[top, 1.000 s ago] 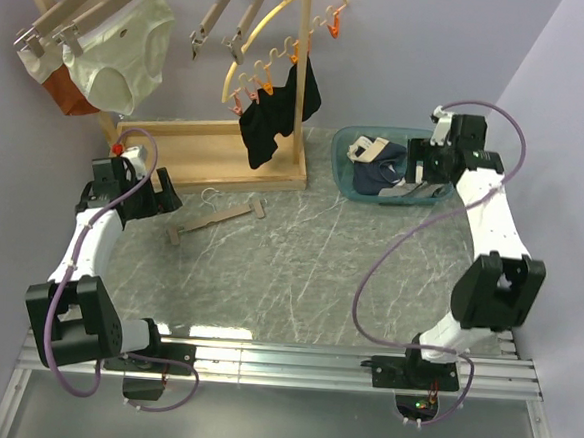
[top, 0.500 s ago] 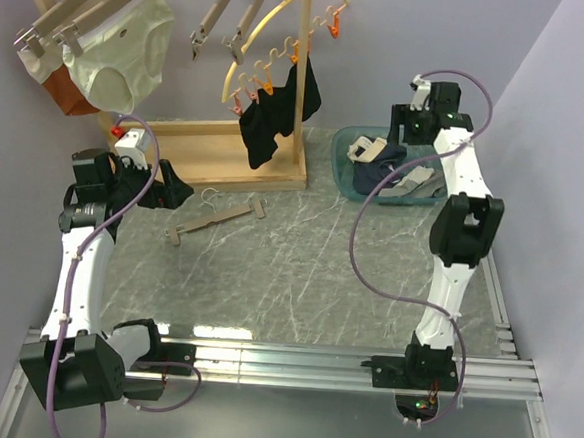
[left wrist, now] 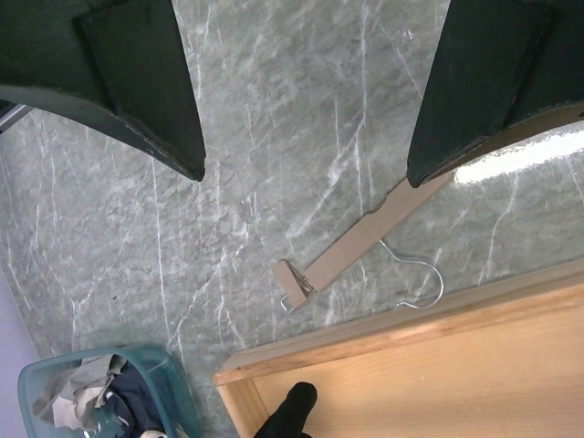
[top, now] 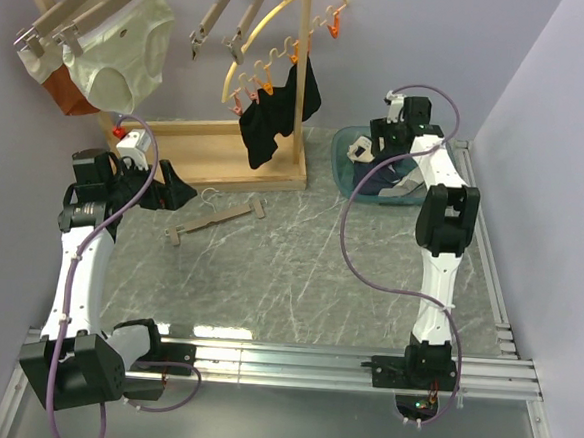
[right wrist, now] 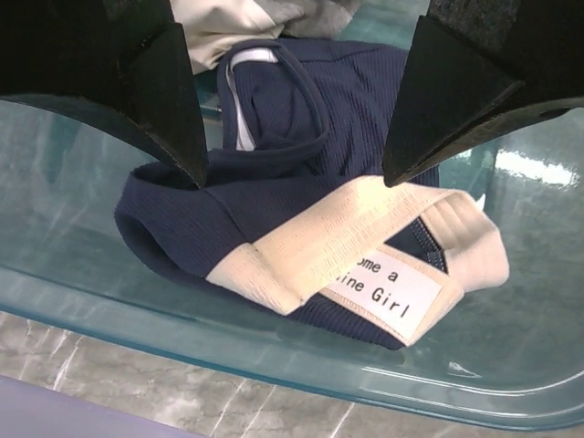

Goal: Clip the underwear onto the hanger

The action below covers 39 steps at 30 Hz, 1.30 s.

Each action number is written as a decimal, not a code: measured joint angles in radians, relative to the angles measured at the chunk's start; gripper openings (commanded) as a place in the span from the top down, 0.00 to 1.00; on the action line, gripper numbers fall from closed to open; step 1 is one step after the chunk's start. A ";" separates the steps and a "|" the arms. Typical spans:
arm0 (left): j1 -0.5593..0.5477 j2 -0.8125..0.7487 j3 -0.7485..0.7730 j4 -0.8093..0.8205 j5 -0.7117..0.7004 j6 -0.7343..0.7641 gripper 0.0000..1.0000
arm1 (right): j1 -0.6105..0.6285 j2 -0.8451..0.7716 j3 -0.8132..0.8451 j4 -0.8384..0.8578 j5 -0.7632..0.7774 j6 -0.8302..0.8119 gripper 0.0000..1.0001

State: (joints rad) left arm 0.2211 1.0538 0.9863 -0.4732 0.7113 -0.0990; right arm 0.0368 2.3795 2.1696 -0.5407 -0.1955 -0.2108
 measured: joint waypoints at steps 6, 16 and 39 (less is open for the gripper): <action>0.000 0.000 0.000 -0.011 0.000 0.000 0.03 | 0.005 0.029 0.012 0.062 0.031 0.008 0.17; 0.000 0.000 0.000 -0.026 -0.002 0.000 0.03 | 0.016 0.112 0.034 0.102 0.086 -0.011 0.84; -0.002 -0.051 0.000 0.013 0.007 -0.034 0.04 | 0.024 -0.498 -0.143 0.071 -0.040 -0.074 1.00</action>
State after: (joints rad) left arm 0.2192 1.0023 0.9867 -0.4599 0.7185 -0.1333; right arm 0.0608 1.8812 2.0266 -0.4698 -0.2359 -0.2844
